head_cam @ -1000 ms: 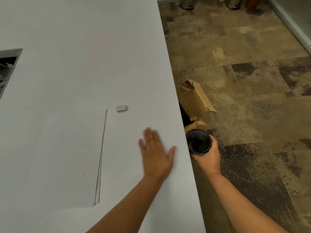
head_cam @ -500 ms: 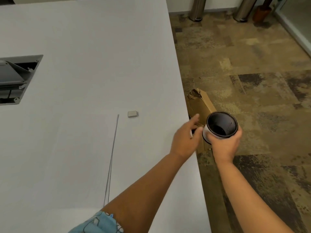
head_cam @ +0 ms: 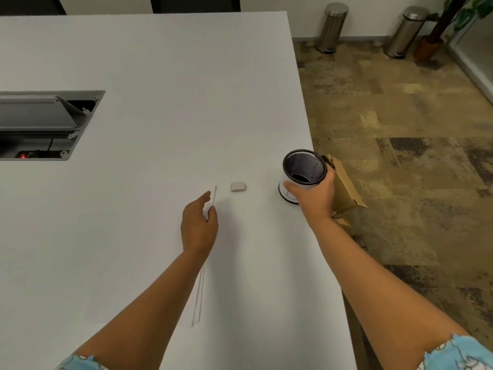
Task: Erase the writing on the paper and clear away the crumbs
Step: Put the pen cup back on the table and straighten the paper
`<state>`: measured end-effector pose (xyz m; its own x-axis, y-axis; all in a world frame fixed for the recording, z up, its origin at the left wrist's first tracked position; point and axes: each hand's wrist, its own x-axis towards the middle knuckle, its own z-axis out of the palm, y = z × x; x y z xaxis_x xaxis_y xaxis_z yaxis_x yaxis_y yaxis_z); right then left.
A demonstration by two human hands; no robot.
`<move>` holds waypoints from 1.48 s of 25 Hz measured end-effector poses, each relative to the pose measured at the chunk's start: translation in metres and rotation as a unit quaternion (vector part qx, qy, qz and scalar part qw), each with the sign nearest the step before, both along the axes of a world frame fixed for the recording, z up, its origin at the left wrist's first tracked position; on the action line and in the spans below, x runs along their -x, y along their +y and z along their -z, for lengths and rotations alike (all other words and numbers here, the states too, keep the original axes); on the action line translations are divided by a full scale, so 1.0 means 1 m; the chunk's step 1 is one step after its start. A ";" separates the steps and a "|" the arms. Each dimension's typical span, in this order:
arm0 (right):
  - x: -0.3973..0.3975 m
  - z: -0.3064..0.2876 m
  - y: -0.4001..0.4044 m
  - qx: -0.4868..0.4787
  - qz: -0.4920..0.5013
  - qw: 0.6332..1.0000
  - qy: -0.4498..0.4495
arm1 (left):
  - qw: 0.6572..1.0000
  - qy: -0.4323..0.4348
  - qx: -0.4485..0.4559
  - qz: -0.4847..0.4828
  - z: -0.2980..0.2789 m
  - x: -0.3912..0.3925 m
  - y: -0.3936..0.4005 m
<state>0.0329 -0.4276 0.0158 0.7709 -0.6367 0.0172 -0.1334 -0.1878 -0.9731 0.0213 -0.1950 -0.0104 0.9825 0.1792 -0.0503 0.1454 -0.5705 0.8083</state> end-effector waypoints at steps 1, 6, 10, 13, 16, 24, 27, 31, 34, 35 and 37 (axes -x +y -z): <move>-0.002 0.002 0.003 0.003 0.000 1.000 0.006 | 1.000 0.005 -0.007 0.005 0.000 0.000 0.007; -0.009 0.011 0.010 0.010 0.003 1.000 0.011 | 0.998 0.007 -0.035 0.043 0.001 -0.001 0.025; -0.011 0.014 0.014 0.015 -0.004 1.000 0.013 | 0.998 0.002 -0.042 0.054 0.003 -0.005 0.037; 0.000 0.009 0.022 0.006 0.024 0.999 0.023 | 0.998 -0.001 -0.053 0.030 0.002 -0.011 0.047; 0.022 0.006 0.058 0.150 0.115 0.981 -0.031 | 0.997 -0.017 -0.075 0.011 0.002 -0.019 0.061; -0.029 0.029 0.137 0.159 -0.046 0.971 0.173 | 0.976 0.058 -0.197 -0.076 0.000 -0.035 0.098; -0.048 0.035 0.141 0.197 -0.063 0.951 0.229 | 0.969 0.104 -0.198 -0.104 -0.001 -0.038 0.111; -0.058 0.039 0.143 0.209 -0.045 0.944 0.251 | 0.972 0.130 -0.152 -0.126 -0.001 -0.040 0.120; -0.056 0.041 0.145 0.205 -0.015 0.946 0.249 | 0.975 0.123 -0.114 -0.143 0.000 -0.041 0.125; -0.056 0.040 0.146 0.203 -0.011 0.947 0.249 | 0.976 0.121 -0.105 -0.148 0.000 -0.042 0.126; -0.054 0.036 0.148 0.193 -0.010 0.948 0.254 | 0.974 0.122 -0.101 -0.161 0.000 -0.042 0.127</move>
